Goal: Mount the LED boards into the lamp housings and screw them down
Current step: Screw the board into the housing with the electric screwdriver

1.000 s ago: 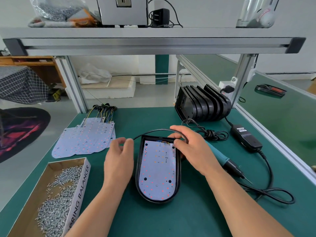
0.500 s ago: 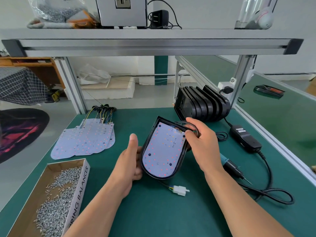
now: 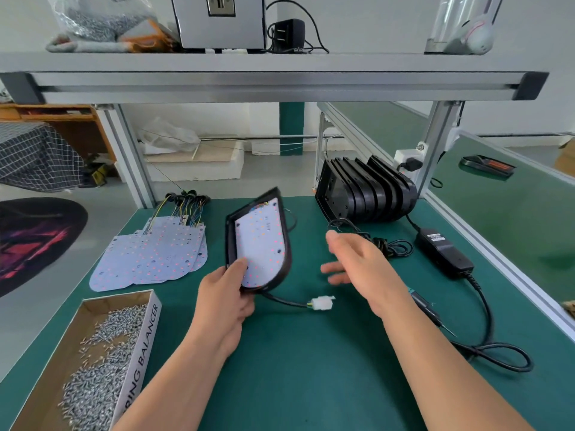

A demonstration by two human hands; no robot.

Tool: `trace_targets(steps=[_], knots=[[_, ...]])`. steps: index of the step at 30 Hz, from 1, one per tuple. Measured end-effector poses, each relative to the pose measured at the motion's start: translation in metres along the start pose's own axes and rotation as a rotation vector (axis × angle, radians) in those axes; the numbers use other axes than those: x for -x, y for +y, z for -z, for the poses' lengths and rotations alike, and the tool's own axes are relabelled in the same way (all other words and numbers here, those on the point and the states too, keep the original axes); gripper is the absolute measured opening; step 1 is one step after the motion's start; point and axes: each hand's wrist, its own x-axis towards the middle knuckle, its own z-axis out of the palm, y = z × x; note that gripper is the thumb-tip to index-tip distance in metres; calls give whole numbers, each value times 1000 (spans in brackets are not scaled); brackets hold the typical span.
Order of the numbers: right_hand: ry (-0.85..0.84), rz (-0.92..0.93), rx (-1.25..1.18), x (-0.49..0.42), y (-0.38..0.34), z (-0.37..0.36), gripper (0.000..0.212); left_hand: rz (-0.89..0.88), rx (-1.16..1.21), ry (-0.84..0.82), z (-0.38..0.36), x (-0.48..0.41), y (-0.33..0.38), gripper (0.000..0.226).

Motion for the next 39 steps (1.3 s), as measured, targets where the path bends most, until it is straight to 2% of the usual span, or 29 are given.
trace_targets(steps=[2, 4, 5, 7, 9, 12, 16, 19, 22, 25, 27, 30, 31, 39], knots=[[-12, 48, 249, 7, -7, 0, 74, 3, 104, 25, 0, -1, 1, 30], [-133, 39, 415, 12, -10, 0, 97, 33, 224, 44, 0, -2, 1, 34], [-263, -4, 410, 15, -10, -2, 104, 53, 285, 46, -1, -2, 1, 35], [-515, -74, 314, 21, -5, -14, 105, 91, 373, 33, -3, -1, -1, 35], [-601, -124, 85, 23, 0, -27, 98, 124, 391, 14, -7, 2, -3, 37], [-500, -140, -256, 17, 3, -38, 101, 164, 246, -47, -10, 4, -5, 35], [-365, -114, -454, 8, 3, -38, 86, 113, -67, -129, -13, 9, -7, 26], [-258, -113, -506, 5, 2, -34, 71, 60, -190, -160, -12, 11, -7, 25], [-154, -132, -502, 6, 1, -30, 60, 10, -239, -201, -11, 13, -3, 16], [-117, -126, -512, 10, 0, -28, 42, -24, -273, -221, -12, 14, -4, 38], [-108, -98, -541, 11, -1, -27, 35, -34, -266, -237, -12, 14, -5, 39], [-104, -49, -582, 10, -3, -25, 36, -43, -252, -287, -11, 14, -5, 13], [-103, -40, -591, 10, -3, -24, 37, -51, -250, -305, -11, 14, -5, 10], [-67, 31, -711, 11, -3, -21, 37, -58, -235, -396, -15, 19, -6, 14]])
